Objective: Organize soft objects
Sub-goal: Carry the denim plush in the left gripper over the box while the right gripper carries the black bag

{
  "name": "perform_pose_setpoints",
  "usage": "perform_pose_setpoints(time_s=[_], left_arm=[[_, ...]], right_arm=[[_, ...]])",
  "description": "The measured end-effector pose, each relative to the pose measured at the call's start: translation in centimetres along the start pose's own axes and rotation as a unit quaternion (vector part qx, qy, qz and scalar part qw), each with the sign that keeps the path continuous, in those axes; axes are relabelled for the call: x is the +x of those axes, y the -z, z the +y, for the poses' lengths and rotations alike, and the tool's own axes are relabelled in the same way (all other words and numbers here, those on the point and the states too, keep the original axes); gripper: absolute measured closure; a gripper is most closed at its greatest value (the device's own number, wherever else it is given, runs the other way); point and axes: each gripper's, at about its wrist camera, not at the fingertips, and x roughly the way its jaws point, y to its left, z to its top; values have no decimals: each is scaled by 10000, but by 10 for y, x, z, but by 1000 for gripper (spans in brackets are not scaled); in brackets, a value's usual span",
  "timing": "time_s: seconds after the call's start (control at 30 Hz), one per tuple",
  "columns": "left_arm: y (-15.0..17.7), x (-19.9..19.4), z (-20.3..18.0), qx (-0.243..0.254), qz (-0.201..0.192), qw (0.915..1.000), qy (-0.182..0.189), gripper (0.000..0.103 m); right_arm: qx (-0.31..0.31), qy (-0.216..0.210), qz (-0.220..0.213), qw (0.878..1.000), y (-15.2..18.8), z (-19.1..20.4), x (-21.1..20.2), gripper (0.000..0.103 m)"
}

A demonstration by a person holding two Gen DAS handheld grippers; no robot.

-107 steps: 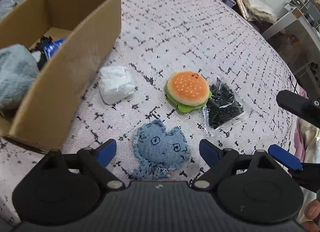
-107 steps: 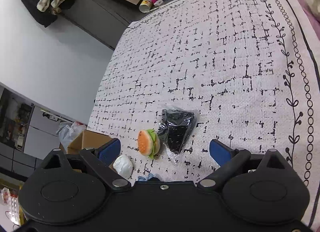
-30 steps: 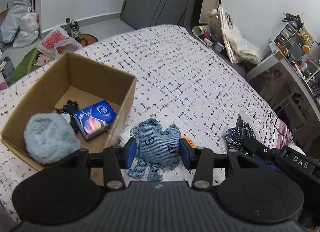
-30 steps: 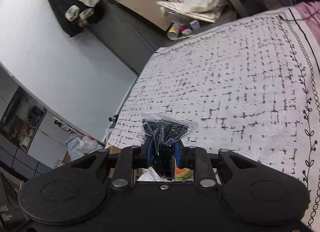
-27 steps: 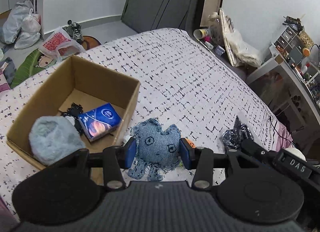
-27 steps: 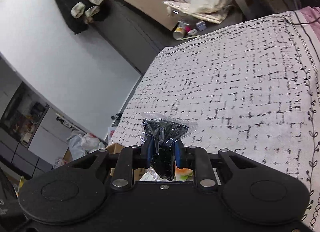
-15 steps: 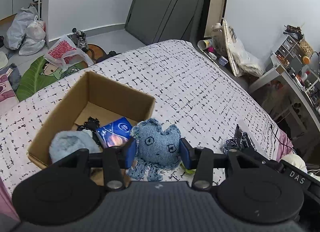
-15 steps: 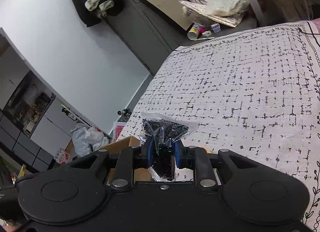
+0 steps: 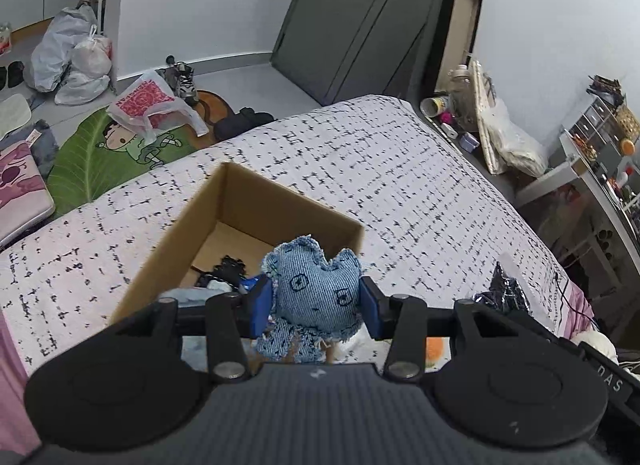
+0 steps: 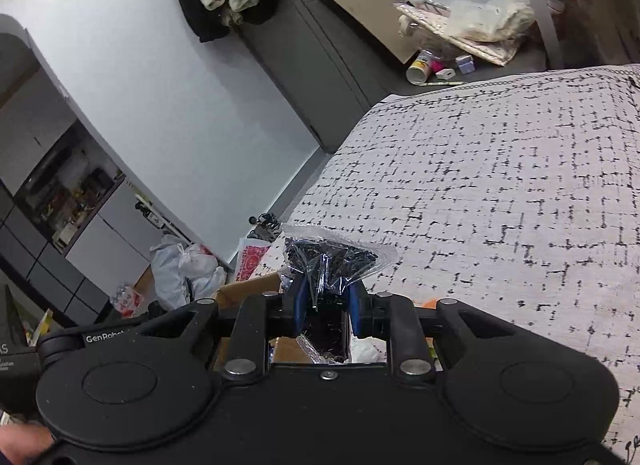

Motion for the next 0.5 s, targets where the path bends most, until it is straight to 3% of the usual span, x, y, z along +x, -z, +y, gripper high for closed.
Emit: perform_pose_setpoints(time_s=[0.5], left_arm=[[-28,20,54,-367,109,9992,-60,58]], right_arm=[[-480,-15,234,9986,21,38,31,82]])
